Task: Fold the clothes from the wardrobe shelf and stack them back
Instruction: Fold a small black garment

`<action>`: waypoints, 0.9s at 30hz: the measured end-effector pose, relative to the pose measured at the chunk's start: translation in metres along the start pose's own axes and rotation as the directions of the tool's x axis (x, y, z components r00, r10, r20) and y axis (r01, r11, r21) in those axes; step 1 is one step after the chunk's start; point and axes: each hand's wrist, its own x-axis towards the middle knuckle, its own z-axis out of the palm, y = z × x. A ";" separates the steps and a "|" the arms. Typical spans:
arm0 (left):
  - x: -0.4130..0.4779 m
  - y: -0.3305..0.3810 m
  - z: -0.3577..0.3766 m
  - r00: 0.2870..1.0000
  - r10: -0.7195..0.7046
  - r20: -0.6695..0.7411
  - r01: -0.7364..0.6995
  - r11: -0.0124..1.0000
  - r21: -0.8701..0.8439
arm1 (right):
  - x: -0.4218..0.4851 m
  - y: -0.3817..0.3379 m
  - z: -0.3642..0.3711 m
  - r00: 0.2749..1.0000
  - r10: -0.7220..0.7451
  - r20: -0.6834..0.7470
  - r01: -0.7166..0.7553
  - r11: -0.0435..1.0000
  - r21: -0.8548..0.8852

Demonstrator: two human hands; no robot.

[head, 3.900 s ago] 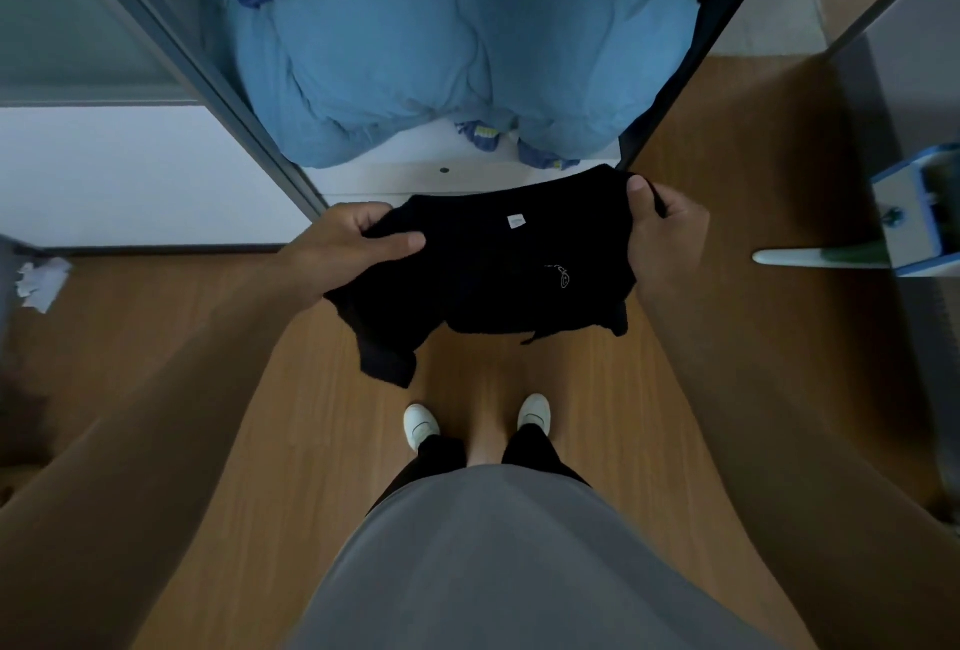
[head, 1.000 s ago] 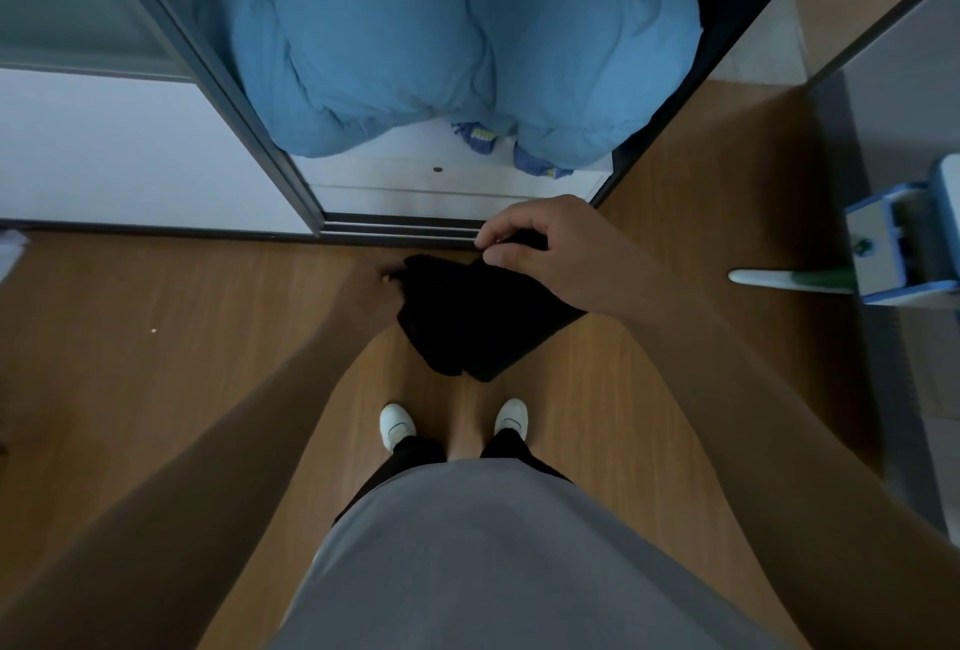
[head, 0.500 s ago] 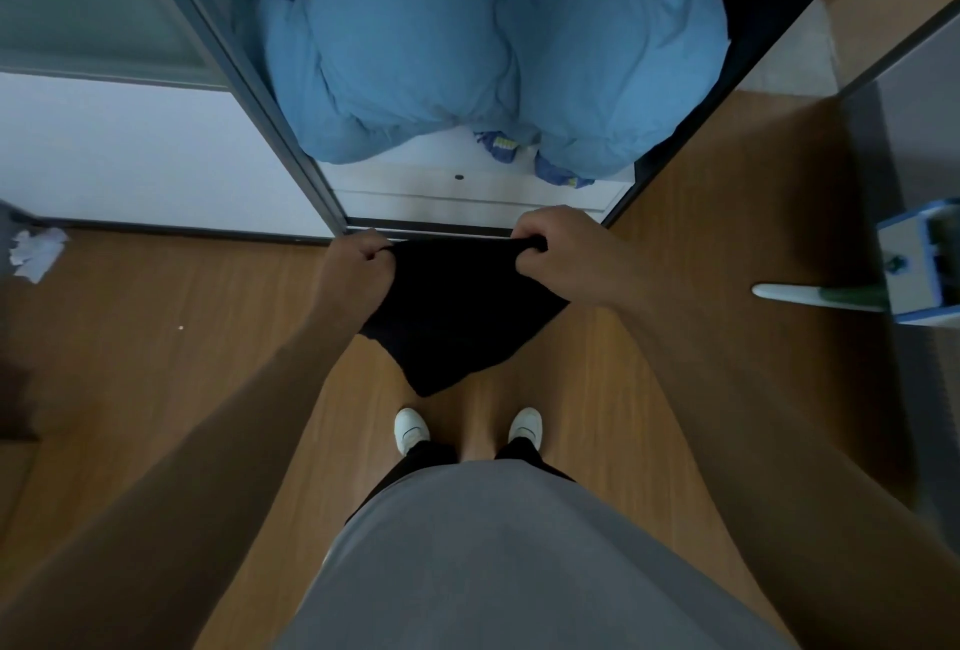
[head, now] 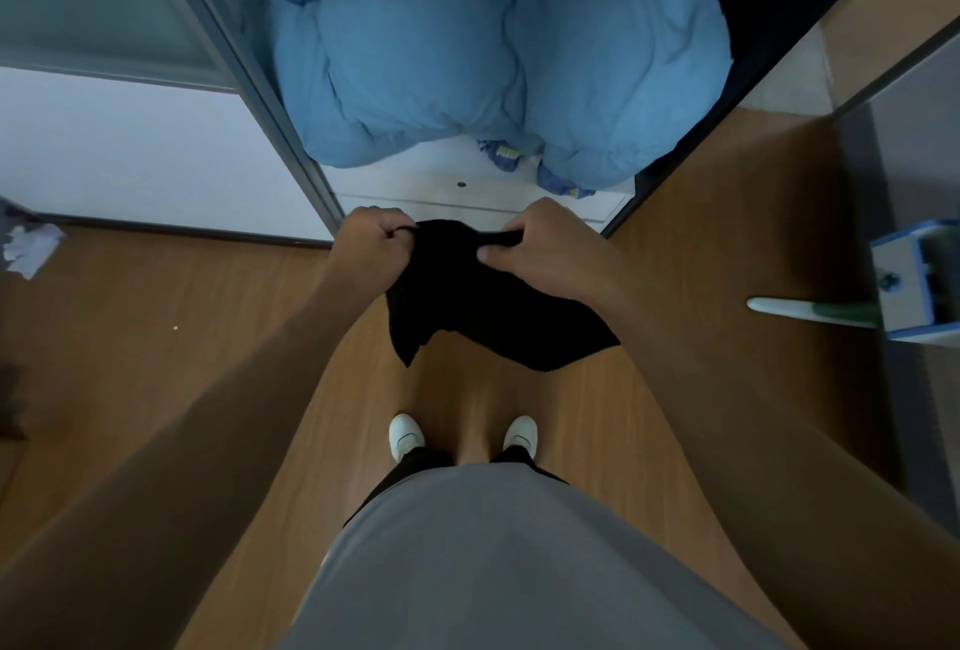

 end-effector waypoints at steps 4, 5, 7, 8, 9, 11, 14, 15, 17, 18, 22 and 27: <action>-0.004 -0.006 0.002 0.980 0.168 0.111 -0.158 0.983 -0.095 | -0.001 -0.011 -0.009 0.985 -0.113 -0.131 0.130 0.984 0.125; -0.006 -0.008 0.005 0.973 0.196 0.124 -0.184 0.977 -0.106 | -0.002 -0.016 -0.009 0.978 -0.134 -0.160 0.158 0.977 0.142; -0.010 -0.011 0.012 0.970 0.202 0.133 -0.191 0.978 -0.086 | -0.004 -0.024 -0.010 0.968 -0.156 -0.198 0.194 0.962 0.190; -0.013 -0.013 0.016 0.972 0.187 0.141 -0.178 0.981 -0.075 | -0.005 -0.026 -0.012 0.965 -0.155 -0.210 0.200 0.957 0.210; -0.015 -0.014 0.020 0.975 0.166 0.150 -0.157 0.985 -0.072 | -0.007 -0.028 -0.014 0.964 -0.151 -0.219 0.199 0.955 0.220; -0.019 -0.017 0.026 0.979 0.110 0.170 -0.098 0.992 -0.076 | -0.009 -0.029 -0.019 0.963 -0.133 -0.234 0.190 0.951 0.242; -0.023 -0.017 0.034 0.975 0.027 0.219 -0.015 0.998 -0.059 | -0.012 -0.030 -0.026 0.959 -0.105 -0.264 0.179 0.944 0.277; -0.024 -0.018 0.038 0.972 0.020 0.234 -0.009 0.999 -0.048 | -0.013 -0.030 -0.028 0.954 -0.091 -0.285 0.175 0.941 0.288; -0.026 -0.024 0.045 0.968 0.009 0.251 -0.003 1.000 -0.021 | -0.013 -0.030 -0.030 0.948 -0.058 -0.314 0.165 0.931 0.325; -0.027 -0.026 0.048 0.965 -0.006 0.260 0.008 1.000 -0.004 | -0.014 -0.030 -0.031 0.947 -0.047 -0.319 0.160 0.928 0.337; -0.033 -0.035 0.054 0.953 -0.149 0.264 0.130 0.988 0.087 | -0.017 -0.029 -0.031 0.952 -0.034 -0.303 0.134 0.939 0.318; -0.038 -0.052 0.040 0.975 -0.223 0.020 0.219 0.969 0.117 | -0.016 -0.021 -0.030 0.961 0.015 -0.275 0.086 0.932 0.353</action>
